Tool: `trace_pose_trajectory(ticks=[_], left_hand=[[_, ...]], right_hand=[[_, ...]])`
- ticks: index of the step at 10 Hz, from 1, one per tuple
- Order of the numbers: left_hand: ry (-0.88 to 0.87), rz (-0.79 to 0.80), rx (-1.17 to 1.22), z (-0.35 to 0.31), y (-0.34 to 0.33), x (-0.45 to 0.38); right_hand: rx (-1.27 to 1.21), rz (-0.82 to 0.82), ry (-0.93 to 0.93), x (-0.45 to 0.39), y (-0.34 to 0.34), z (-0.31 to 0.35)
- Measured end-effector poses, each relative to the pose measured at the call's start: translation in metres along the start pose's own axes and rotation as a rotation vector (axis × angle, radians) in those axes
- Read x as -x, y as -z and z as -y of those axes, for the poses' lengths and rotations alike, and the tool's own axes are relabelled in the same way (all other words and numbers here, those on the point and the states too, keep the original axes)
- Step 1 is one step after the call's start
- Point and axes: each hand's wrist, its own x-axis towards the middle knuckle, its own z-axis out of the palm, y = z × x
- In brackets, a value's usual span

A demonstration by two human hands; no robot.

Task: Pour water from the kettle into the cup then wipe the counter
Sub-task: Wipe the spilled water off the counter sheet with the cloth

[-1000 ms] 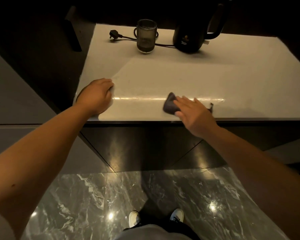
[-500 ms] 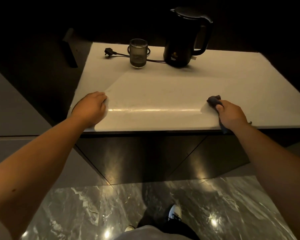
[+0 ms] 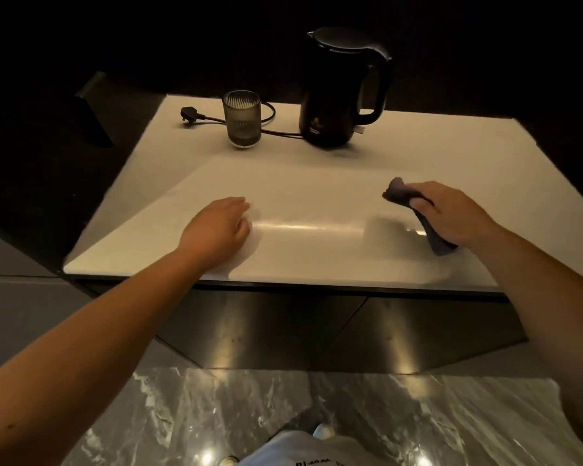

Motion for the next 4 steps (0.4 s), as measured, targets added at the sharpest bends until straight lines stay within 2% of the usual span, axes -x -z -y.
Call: trace_pose_trajectory(ticks=[1,2,3,4], left_hand=[[-0.023,-0.038,0.032,-0.027,-0.008,0.024],[-0.155,-0.054,0.076,-0.054,-0.014,0.07],[-0.255,-0.023,0.055,-0.06,-0.034,0.115],[-0.175,0.092,0.022,-0.05,-0.06,0.153]], right_hand=[[0.104,0.06,0.138,-0.003,-0.005,-0.012],[0.203,0.153,0.243,-0.001,-0.022,-0.018],[0.234,0.201,0.247,-0.001,-0.028,-0.02],[0.304,0.146,0.28,0.011,-0.03,-0.014]])
